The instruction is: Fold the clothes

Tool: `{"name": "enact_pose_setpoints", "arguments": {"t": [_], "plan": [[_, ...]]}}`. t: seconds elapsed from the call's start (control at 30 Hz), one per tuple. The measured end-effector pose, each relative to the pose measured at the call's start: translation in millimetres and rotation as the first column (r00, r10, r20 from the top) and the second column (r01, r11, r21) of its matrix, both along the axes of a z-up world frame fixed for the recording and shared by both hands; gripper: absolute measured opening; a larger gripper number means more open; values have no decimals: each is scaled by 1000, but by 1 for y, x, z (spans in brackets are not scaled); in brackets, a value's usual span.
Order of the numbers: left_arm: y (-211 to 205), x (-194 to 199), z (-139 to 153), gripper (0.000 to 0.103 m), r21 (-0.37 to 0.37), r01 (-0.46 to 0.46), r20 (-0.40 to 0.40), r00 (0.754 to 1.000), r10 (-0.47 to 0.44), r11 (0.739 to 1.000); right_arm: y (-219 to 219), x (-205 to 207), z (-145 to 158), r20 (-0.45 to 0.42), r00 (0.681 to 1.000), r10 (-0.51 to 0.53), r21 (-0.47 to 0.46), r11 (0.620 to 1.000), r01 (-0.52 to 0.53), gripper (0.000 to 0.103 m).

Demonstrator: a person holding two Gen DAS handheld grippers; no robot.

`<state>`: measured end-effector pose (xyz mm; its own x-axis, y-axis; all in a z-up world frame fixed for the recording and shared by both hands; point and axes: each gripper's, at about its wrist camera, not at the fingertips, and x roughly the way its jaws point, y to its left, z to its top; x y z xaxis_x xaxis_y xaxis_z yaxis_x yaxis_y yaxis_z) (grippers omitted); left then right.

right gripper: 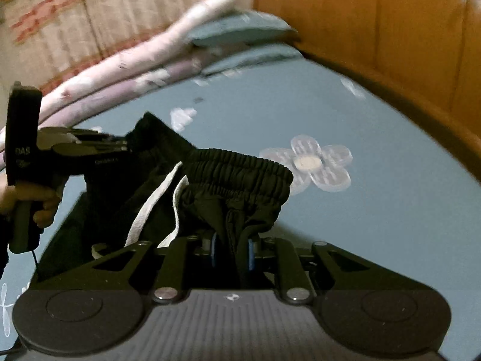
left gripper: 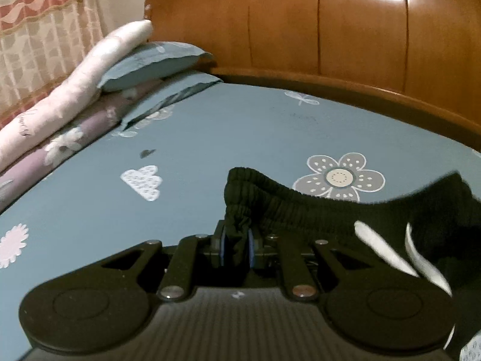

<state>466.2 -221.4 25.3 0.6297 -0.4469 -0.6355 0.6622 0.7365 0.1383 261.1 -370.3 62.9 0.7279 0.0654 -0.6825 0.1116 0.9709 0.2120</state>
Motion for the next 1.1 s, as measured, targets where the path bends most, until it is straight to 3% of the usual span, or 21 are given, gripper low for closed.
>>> {"name": "enact_pose_setpoints", "arguments": {"t": [0.13, 0.2, 0.3, 0.43, 0.57, 0.8, 1.0, 1.1], "plan": [[-31, 5, 1, 12, -4, 27, 7, 1000, -27, 1000, -10, -6, -15, -13, 997, -74, -24, 997, 73, 22], [-47, 6, -1, 15, 15, 44, -10, 999, -44, 999, -18, -6, -20, -36, 994, -102, -5, 995, 102, 33], [-60, 2, -15, 19, 64, 68, -62, 996, -64, 996, -26, -5, -33, -101, 990, -103, 13, 994, 105, 41], [-60, -8, -29, 21, 124, 97, -69, 994, -89, 987, -33, -6, -49, -173, 978, -117, 45, 991, 127, 55], [-41, -3, -20, 25, 81, 44, -100, 994, -36, 996, -35, -13, -55, -183, 976, -122, 99, 985, 141, 68], [15, -19, 17, 39, -3, -9, -138, 990, 9, 1000, -43, -20, -62, -179, 979, -101, 136, 983, 127, 73], [80, -63, -3, 38, 22, -57, -258, 964, 60, 998, -41, -11, -85, -225, 974, -23, 166, 984, 62, 77], [112, -85, -10, 38, -13, -105, -294, 951, 97, 994, -37, -6, -91, -227, 974, 12, 154, 988, 24, 87]]}}
